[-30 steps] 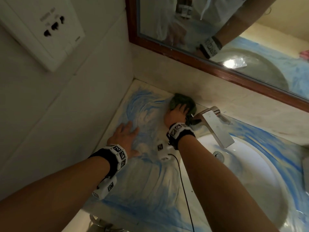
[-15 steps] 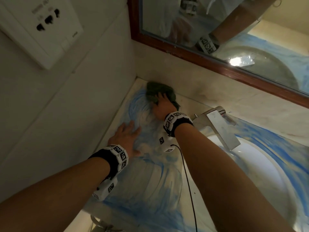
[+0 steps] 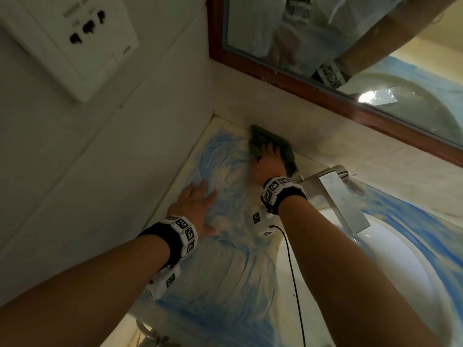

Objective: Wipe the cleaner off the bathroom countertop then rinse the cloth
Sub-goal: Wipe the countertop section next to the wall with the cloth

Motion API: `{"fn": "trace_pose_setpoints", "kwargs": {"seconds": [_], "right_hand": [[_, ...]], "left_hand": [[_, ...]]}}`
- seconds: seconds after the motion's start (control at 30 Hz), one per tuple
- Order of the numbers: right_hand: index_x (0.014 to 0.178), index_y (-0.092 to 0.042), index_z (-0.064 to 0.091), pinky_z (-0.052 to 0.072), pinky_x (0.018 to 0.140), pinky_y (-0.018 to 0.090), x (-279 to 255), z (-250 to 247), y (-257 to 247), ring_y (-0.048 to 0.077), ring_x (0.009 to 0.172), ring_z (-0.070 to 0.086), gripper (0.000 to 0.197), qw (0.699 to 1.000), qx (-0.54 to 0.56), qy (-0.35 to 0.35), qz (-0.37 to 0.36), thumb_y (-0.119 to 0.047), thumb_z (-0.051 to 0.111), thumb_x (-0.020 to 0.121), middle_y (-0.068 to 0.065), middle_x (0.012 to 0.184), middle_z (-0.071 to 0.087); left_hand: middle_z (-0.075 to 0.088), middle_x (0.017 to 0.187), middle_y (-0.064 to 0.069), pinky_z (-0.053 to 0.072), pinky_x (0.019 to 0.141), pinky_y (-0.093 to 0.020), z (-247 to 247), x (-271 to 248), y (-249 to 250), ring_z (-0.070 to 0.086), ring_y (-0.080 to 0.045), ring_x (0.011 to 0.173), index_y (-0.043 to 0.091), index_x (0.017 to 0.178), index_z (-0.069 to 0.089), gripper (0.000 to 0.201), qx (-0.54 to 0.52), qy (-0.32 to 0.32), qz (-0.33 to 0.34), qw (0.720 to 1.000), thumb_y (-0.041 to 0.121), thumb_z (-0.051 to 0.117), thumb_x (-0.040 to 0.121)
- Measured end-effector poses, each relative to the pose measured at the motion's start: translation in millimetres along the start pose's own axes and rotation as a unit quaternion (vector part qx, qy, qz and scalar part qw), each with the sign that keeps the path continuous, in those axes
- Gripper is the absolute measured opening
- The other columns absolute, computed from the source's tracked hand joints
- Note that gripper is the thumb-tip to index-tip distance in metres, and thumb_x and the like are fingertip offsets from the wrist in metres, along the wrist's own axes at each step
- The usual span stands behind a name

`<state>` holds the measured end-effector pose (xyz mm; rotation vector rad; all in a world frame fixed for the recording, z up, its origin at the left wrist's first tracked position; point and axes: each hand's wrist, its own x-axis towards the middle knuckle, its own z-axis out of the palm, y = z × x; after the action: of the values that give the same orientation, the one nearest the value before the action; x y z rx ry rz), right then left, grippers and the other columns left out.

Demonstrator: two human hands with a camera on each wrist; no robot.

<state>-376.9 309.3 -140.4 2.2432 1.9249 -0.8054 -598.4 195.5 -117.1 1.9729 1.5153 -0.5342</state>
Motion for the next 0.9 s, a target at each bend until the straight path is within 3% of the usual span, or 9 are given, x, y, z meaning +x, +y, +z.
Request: {"fn": "trace_pose_setpoints", "kwargs": {"seconds": [0.17,0.27,0.67,0.9], "right_hand": [[0.156,-0.015,0.007,0.004,0.121,0.046,3.1,2.0,-36.7,0.033,0.149,-0.003,0.063,0.989,-0.086,-0.052,-0.107,-0.042,0.029,0.103,0.010,0.163,-0.002],[0.156,-0.020,0.006,0.003,0.120,0.047,0.8,4.5,-41.2,0.035,0.149,-0.003,0.062,0.981,-0.130,-0.057,-0.128,-0.045,0.027,0.103,0.012,0.163,-0.004],[0.155,-0.005,0.006,0.009,0.121,0.047,-35.9,2.4,10.1,0.039,0.148,-0.001,0.065,0.998,-0.043,-0.035,0.034,-0.032,0.031,0.102,0.017,0.162,-0.002],[0.155,-0.006,0.010,0.008,0.120,0.048,-30.4,-0.6,1.8,0.037,0.148,-0.001,0.063,0.998,-0.049,-0.035,0.009,-0.036,0.031,0.103,0.014,0.162,0.000]], "left_hand": [[-0.025,0.159,0.009,0.018,0.119,-0.043,1.6,1.8,-0.8,-0.014,-0.024,0.147,0.043,0.152,-0.008,0.107,0.009,-0.002,-0.001,1.000,0.064,0.066,0.078],[-0.026,0.158,0.009,0.018,0.119,-0.044,3.5,3.9,-1.4,-0.014,-0.025,0.147,0.043,0.151,-0.009,0.107,0.018,-0.006,-0.005,1.000,0.066,0.065,0.077],[-0.026,0.158,0.011,0.015,0.120,-0.042,5.6,5.2,-5.2,-0.016,-0.022,0.147,0.045,0.151,-0.007,0.109,-0.006,0.005,0.003,1.000,0.069,0.066,0.074],[-0.026,0.158,0.010,0.021,0.118,-0.044,2.6,4.7,-3.1,-0.015,-0.024,0.147,0.044,0.152,-0.006,0.108,0.001,0.007,0.002,1.000,0.067,0.066,0.075]]}}
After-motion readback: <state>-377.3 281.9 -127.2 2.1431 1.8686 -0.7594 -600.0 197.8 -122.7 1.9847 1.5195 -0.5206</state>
